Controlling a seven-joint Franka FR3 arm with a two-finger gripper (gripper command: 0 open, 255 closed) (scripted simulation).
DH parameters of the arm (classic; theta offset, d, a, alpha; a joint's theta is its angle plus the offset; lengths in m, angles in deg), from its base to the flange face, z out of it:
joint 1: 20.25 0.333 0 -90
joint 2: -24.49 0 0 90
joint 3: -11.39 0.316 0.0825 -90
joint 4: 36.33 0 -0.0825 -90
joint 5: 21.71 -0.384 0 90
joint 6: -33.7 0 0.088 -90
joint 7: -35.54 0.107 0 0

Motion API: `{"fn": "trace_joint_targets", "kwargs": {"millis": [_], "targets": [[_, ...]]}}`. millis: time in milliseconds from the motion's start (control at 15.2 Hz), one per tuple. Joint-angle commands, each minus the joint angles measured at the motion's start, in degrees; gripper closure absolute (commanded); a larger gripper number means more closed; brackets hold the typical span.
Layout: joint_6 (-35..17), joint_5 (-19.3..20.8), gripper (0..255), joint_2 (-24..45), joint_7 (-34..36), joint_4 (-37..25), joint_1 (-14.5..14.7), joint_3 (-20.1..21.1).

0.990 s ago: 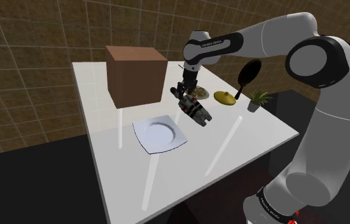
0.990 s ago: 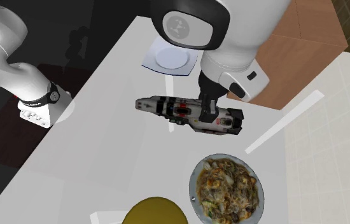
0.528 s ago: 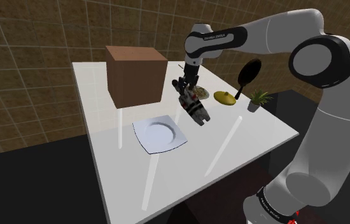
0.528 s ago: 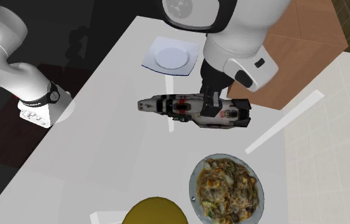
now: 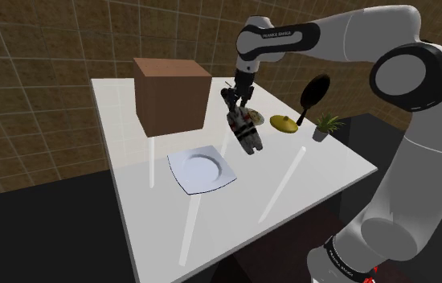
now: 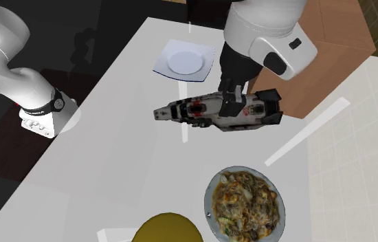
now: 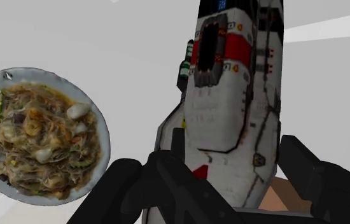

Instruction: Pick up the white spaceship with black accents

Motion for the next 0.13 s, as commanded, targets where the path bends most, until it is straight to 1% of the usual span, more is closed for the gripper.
{"fn": "trace_joint_targets", "kwargs": {"millis": [0, 66], "targets": [[0.96, 0.03, 255, -0.46, 0.05, -0.56, 0.0, -0.01], [0.96, 0.03, 255, -0.45, 0.05, -0.57, 0.0, -0.01]]}}
